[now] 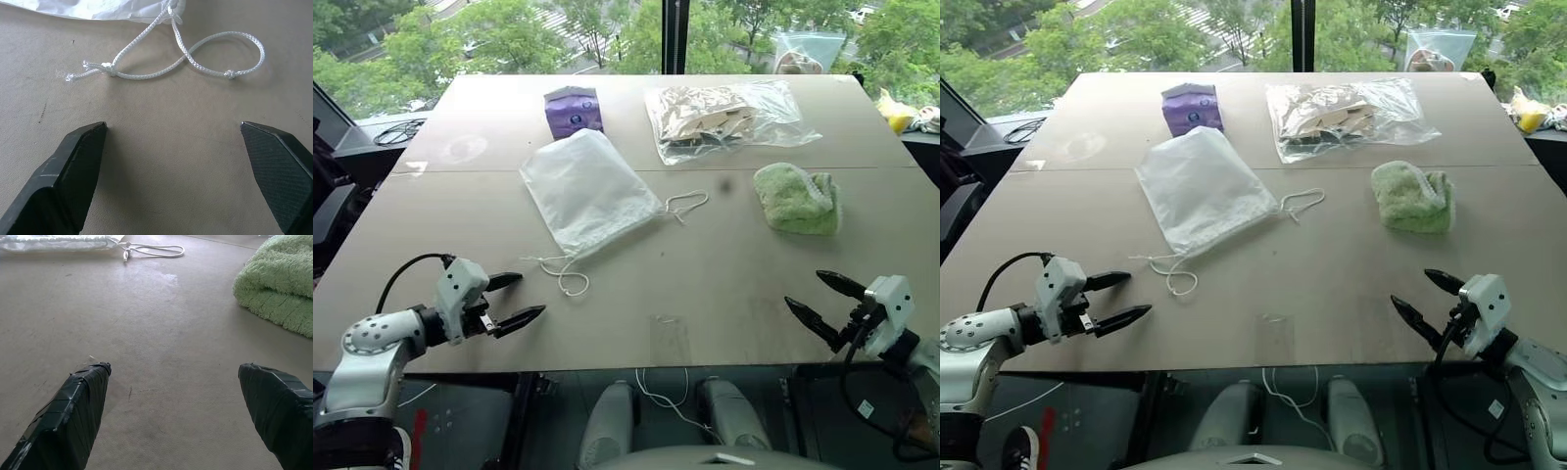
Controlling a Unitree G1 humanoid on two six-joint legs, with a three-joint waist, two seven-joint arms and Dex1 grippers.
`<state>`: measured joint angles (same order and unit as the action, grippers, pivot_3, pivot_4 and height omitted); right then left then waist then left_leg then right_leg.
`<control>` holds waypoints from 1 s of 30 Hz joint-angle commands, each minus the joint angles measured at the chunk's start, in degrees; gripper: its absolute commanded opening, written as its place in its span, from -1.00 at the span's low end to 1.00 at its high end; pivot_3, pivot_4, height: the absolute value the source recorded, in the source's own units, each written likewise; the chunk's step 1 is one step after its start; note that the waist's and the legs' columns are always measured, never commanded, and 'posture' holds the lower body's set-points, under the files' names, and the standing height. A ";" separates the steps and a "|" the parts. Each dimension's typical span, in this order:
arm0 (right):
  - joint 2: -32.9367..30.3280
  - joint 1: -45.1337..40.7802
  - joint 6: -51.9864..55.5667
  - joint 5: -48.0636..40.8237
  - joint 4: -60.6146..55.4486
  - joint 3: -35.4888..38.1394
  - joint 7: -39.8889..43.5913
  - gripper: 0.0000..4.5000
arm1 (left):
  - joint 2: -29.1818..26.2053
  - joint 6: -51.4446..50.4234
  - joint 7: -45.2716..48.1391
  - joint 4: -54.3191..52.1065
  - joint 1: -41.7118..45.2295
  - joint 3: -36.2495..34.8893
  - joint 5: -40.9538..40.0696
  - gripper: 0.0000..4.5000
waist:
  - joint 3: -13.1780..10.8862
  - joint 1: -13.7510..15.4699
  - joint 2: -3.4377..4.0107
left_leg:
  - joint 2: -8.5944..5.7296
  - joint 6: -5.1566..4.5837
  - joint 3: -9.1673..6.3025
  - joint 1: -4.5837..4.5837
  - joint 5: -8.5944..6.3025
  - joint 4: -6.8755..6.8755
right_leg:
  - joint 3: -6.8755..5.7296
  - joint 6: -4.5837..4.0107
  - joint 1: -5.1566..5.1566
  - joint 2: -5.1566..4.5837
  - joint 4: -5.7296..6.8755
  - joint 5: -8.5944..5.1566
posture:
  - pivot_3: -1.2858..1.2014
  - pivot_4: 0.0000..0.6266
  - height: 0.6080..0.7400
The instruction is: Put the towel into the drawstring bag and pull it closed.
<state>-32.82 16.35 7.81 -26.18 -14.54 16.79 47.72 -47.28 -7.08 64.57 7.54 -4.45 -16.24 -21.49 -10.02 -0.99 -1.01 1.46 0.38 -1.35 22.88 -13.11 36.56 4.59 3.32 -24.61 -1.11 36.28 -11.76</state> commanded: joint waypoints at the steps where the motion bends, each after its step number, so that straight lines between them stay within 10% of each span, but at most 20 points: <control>1: -1.27 -1.32 -1.01 -0.64 1.01 1.55 1.20 0.99 | 1.58 1.17 0.01 1.43 -0.05 2.17 1.23 1.00 | 0.01 0.00 0.01 | 0.00 0.00 0.00 0.00 0.00 0.00 | 0.00 0.00 0.00 0.00 0.00 0.00 | 0.03 -0.52 1.00; 30: -0.59 -6.63 0.73 -2.71 0.73 -2.13 2.44 0.99 | 2.55 -6.39 -2.17 -14.27 -0.91 -1.78 -8.04 1.00 | -0.04 -0.06 -0.05 | 0.13 0.00 -0.08 -0.01 0.00 0.49 | -0.06 0.00 0.12 0.11 0.25 0.00 | 0.03 -0.52 1.00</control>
<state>-33.69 10.33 8.29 -27.30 -11.03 14.53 50.06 -44.41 -12.66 63.14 -4.18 -5.60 -16.07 -27.78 -10.06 -1.05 -1.06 1.59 0.38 -1.43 22.87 -13.11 37.05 4.53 3.32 -24.48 -1.00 36.53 -11.77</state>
